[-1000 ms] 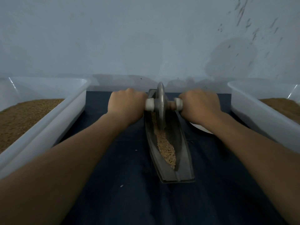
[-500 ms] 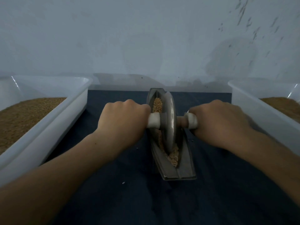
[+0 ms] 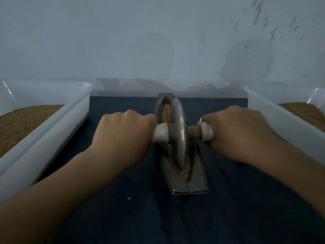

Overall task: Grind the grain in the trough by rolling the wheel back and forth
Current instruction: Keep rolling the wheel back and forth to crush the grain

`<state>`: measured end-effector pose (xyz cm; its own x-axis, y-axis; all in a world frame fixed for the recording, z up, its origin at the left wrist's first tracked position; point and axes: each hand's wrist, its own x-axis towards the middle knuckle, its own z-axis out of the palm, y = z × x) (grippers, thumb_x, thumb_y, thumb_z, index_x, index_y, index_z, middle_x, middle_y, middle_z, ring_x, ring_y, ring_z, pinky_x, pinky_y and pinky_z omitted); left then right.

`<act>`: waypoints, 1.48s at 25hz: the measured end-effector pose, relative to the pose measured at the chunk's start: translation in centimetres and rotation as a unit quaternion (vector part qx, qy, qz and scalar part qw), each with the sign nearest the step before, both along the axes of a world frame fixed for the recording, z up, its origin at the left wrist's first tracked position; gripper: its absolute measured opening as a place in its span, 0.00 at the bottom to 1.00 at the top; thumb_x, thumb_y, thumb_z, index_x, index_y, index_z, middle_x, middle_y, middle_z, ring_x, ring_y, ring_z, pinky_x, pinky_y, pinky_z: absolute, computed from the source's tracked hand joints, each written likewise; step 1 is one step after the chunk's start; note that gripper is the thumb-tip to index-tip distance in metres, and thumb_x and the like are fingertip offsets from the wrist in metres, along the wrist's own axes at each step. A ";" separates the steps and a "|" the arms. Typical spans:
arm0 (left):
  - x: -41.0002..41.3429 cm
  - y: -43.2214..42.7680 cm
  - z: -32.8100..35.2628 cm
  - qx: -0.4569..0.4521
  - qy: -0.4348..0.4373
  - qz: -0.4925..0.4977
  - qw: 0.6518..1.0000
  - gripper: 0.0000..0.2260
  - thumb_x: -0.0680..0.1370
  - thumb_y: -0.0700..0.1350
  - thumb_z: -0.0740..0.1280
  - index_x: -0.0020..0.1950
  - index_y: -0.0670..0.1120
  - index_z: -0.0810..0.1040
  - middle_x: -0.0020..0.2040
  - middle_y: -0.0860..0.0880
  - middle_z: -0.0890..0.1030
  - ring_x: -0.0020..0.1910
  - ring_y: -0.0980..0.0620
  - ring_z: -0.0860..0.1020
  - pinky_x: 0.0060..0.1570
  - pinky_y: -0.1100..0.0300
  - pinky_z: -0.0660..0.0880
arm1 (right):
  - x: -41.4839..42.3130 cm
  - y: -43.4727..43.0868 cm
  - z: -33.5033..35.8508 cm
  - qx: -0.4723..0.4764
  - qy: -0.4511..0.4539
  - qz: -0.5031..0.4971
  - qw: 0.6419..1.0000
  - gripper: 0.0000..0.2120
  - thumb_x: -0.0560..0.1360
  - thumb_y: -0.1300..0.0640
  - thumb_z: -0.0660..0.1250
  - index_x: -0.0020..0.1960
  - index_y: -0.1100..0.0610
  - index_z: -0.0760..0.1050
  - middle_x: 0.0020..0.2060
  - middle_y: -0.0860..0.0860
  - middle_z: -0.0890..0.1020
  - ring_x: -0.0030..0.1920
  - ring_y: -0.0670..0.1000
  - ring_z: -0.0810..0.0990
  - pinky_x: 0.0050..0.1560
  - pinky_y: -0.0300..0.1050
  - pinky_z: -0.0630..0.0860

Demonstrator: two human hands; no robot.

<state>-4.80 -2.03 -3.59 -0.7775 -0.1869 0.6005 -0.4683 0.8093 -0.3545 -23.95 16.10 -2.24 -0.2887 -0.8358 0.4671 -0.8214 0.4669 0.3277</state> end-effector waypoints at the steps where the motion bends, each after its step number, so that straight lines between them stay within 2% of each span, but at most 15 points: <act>1: 0.2 0.3 0.3 -0.002 -0.003 -0.005 1.000 0.25 0.59 0.47 0.77 0.37 0.52 0.59 0.27 0.55 0.52 0.25 0.55 0.45 0.28 0.66 0.47 | 0.0 0.4 0.0 -0.001 -0.008 0.001 1.000 0.10 0.61 0.43 0.65 0.31 0.43 0.64 0.22 0.42 0.64 0.23 0.43 0.63 0.26 0.35 0.53; 4: -1.5 -0.4 0.0 0.014 -0.038 0.057 0.998 0.20 0.65 0.48 0.75 0.38 0.52 0.61 0.28 0.53 0.55 0.24 0.54 0.49 0.27 0.63 0.48 | -0.8 -1.2 -0.4 0.002 -0.035 -0.017 0.999 0.13 0.65 0.44 0.67 0.31 0.44 0.62 0.25 0.42 0.67 0.25 0.45 0.65 0.27 0.37 0.55; 7: -5.5 -3.0 0.6 0.043 -0.032 0.074 0.996 0.05 0.74 0.48 0.68 0.45 0.51 0.72 0.32 0.50 0.67 0.28 0.48 0.68 0.29 0.56 0.62 | -2.9 -5.5 -0.3 -0.001 -0.096 -0.047 0.994 0.13 0.71 0.47 0.69 0.34 0.46 0.67 0.33 0.46 0.75 0.34 0.52 0.72 0.32 0.42 0.63; 9: -6.5 -3.7 1.2 0.068 -0.042 0.086 0.993 0.04 0.75 0.46 0.67 0.49 0.51 0.76 0.37 0.48 0.74 0.35 0.43 0.77 0.32 0.54 0.65 | -3.7 -6.9 0.0 -0.004 -0.116 -0.057 0.992 0.10 0.71 0.49 0.69 0.36 0.48 0.69 0.35 0.47 0.76 0.36 0.54 0.73 0.34 0.44 0.64; 11: -5.6 -3.2 0.7 0.057 -0.027 0.075 0.995 0.05 0.74 0.47 0.68 0.45 0.50 0.72 0.32 0.50 0.67 0.30 0.45 0.72 0.30 0.55 0.63 | -3.3 -5.8 -0.2 -0.008 -0.094 -0.053 0.994 0.10 0.70 0.49 0.70 0.35 0.47 0.69 0.32 0.46 0.73 0.33 0.52 0.70 0.31 0.42 0.60; 14: -2.1 -1.1 -0.4 0.013 -0.002 0.033 0.999 0.18 0.66 0.47 0.73 0.38 0.51 0.62 0.28 0.53 0.55 0.24 0.52 0.52 0.26 0.62 0.49 | -1.2 -1.9 -0.9 -0.010 -0.028 -0.014 0.999 0.16 0.66 0.47 0.71 0.31 0.44 0.63 0.26 0.43 0.67 0.26 0.46 0.64 0.27 0.38 0.54; 16: -0.5 0.0 -0.2 0.006 0.006 0.018 1.000 0.20 0.61 0.46 0.74 0.37 0.51 0.60 0.27 0.54 0.54 0.24 0.54 0.46 0.28 0.64 0.46 | -0.5 -0.1 -0.6 -0.009 -0.015 -0.001 1.000 0.11 0.63 0.46 0.69 0.32 0.43 0.66 0.23 0.42 0.66 0.24 0.45 0.65 0.26 0.36 0.56; 21: -2.2 -0.1 -0.8 0.037 -0.010 0.086 0.996 0.14 0.70 0.45 0.70 0.39 0.51 0.64 0.28 0.52 0.59 0.23 0.52 0.54 0.26 0.60 0.48 | -1.0 -2.1 -0.6 -0.012 -0.037 -0.025 0.999 0.17 0.68 0.49 0.71 0.32 0.45 0.62 0.28 0.44 0.69 0.29 0.50 0.70 0.28 0.40 0.56; 24: -4.3 -2.0 -0.9 0.093 0.015 0.113 0.989 0.06 0.75 0.45 0.67 0.43 0.50 0.69 0.31 0.51 0.65 0.25 0.51 0.60 0.26 0.58 0.54 | -2.7 -5.8 0.6 0.006 -0.065 -0.041 0.997 0.13 0.72 0.49 0.69 0.35 0.48 0.66 0.32 0.46 0.72 0.36 0.53 0.74 0.32 0.44 0.67; 26: -4.9 -2.4 -1.1 0.122 0.034 0.121 0.984 0.05 0.75 0.45 0.67 0.42 0.50 0.70 0.32 0.51 0.67 0.25 0.51 0.62 0.26 0.59 0.54 | -2.9 -6.9 1.8 0.038 -0.068 -0.033 0.996 0.09 0.73 0.50 0.69 0.39 0.47 0.69 0.37 0.47 0.77 0.43 0.55 0.79 0.47 0.49 0.74; 27: -4.8 -2.3 -1.3 0.130 0.046 0.121 0.983 0.07 0.75 0.46 0.67 0.41 0.51 0.69 0.31 0.51 0.67 0.25 0.51 0.62 0.26 0.59 0.53 | -3.1 -6.9 2.1 0.046 -0.057 -0.017 0.997 0.07 0.73 0.50 0.70 0.46 0.45 0.72 0.44 0.47 0.79 0.51 0.55 0.79 0.57 0.53 0.71; 29: -4.5 -2.0 -2.2 0.155 0.078 0.118 0.978 0.09 0.74 0.46 0.67 0.39 0.52 0.67 0.30 0.52 0.67 0.24 0.52 0.61 0.26 0.61 0.53 | -2.7 -5.1 2.6 0.057 -0.033 0.007 0.998 0.30 0.70 0.51 0.74 0.69 0.42 0.67 0.67 0.49 0.72 0.71 0.56 0.67 0.73 0.62 0.55; 31: -4.2 -2.1 -3.2 0.239 0.130 0.106 0.957 0.07 0.74 0.49 0.66 0.40 0.53 0.69 0.32 0.51 0.71 0.26 0.51 0.65 0.27 0.61 0.60 | -1.5 -1.3 2.7 -0.037 -0.090 0.045 0.994 0.47 0.69 0.53 0.76 0.79 0.42 0.53 0.79 0.49 0.56 0.79 0.55 0.54 0.76 0.64 0.54; 34: -4.0 -2.5 -3.8 0.329 0.184 0.098 0.921 0.04 0.74 0.52 0.65 0.42 0.54 0.73 0.34 0.53 0.74 0.29 0.51 0.70 0.30 0.58 0.66 | -0.9 6.0 0.8 -0.192 -0.181 0.007 0.965 0.40 0.72 0.35 0.70 0.78 0.43 0.55 0.74 0.46 0.63 0.72 0.52 0.66 0.67 0.57 0.72; 37: -4.1 -2.2 -3.5 0.383 0.235 0.080 0.890 0.06 0.73 0.55 0.66 0.41 0.54 0.75 0.34 0.55 0.75 0.30 0.54 0.71 0.30 0.60 0.66 | -0.7 9.7 -2.1 -0.094 -0.239 -0.143 0.956 0.40 0.70 0.23 0.55 0.76 0.43 0.54 0.64 0.46 0.73 0.56 0.48 0.76 0.53 0.49 0.78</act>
